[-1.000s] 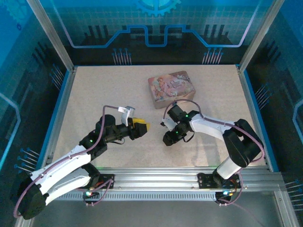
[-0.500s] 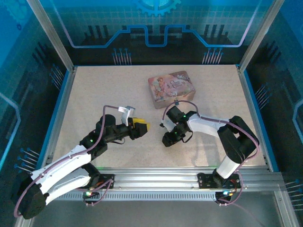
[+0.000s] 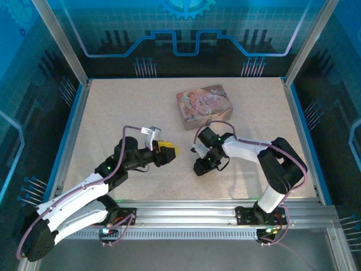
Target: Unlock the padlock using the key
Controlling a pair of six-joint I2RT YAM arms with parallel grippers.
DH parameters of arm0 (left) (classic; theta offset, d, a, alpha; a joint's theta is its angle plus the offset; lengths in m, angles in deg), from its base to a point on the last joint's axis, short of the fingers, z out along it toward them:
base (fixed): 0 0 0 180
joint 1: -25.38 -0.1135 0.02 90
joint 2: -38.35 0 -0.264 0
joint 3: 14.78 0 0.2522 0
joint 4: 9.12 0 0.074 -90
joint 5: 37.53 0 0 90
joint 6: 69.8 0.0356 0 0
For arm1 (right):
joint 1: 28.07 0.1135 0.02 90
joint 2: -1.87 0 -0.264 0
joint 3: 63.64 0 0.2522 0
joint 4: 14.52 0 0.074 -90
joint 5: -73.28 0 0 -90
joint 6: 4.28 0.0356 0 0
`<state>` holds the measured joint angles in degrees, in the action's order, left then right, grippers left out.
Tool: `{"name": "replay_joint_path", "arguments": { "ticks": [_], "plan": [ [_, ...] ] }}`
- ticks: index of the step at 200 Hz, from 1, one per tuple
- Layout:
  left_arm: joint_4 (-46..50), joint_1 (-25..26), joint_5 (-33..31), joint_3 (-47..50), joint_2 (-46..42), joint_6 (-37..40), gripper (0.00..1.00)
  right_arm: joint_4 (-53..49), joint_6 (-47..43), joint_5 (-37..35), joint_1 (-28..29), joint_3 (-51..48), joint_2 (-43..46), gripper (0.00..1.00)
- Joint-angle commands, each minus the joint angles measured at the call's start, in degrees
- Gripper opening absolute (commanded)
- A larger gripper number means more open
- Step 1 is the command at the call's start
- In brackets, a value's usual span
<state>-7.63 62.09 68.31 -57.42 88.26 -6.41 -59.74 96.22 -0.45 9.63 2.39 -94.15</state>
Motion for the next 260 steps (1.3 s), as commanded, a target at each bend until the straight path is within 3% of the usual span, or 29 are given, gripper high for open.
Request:
{"name": "replay_joint_path", "arguments": {
  "ticks": [1, 138, 260],
  "plan": [
    [-0.8, 0.4, -0.6, -0.2, -0.4, 0.6, 0.54, -1.3, 0.7, -1.6, -0.5, -0.4, 1.8, 0.38],
    [-1.0, 0.4, -0.7, 0.0, -0.5, 0.5, 0.55, -1.3, 1.3, -2.0, 2.0, 1.1, -2.5, 0.35],
    [-1.0, 0.4, -0.9, 0.2, -0.5, 0.6, 0.55, 0.0, 2.5, -0.8, 2.2, -0.1, 2.4, 0.04]
  ]
}}
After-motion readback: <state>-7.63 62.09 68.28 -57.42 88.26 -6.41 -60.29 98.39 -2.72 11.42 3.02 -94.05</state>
